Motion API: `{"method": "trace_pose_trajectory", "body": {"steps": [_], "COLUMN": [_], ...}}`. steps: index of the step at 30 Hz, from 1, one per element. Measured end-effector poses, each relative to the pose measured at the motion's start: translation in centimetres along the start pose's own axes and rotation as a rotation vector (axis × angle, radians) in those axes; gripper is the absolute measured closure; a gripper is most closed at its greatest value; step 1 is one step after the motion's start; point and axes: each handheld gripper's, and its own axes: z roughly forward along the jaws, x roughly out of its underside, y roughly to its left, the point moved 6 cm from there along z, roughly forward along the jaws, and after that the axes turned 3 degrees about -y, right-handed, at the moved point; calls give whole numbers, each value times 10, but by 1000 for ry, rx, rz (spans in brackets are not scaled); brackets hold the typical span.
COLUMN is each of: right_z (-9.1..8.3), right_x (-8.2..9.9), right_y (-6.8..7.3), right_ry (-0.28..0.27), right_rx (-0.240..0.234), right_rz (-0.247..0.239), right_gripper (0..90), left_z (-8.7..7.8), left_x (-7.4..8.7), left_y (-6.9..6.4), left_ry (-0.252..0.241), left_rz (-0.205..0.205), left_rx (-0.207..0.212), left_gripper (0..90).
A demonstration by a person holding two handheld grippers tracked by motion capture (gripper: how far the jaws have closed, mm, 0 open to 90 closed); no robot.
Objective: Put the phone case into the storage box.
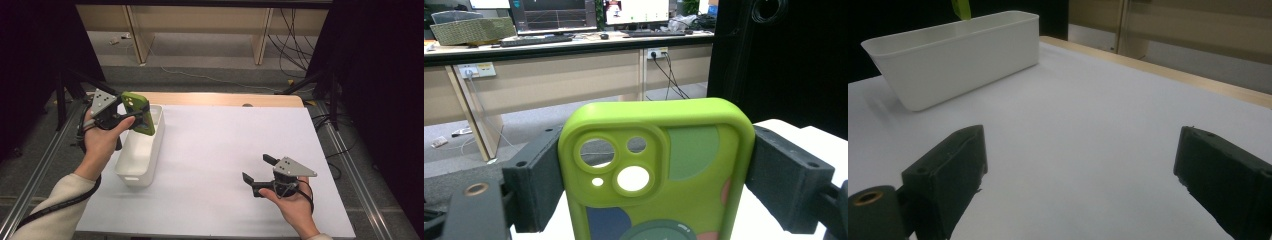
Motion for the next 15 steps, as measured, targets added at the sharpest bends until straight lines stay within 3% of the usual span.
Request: {"method": "trace_pose_trajectory", "body": {"steps": [15], "right_z": [0], "right_x": [0], "right_y": [0], "right_ry": [0], "right_rx": [-4], "right_rz": [-4], "right_gripper": [81], "left_z": [8], "left_x": [2], "left_y": [4], "left_ry": [7], "left_rz": [4], "left_rx": [-34], "left_gripper": [162]}}
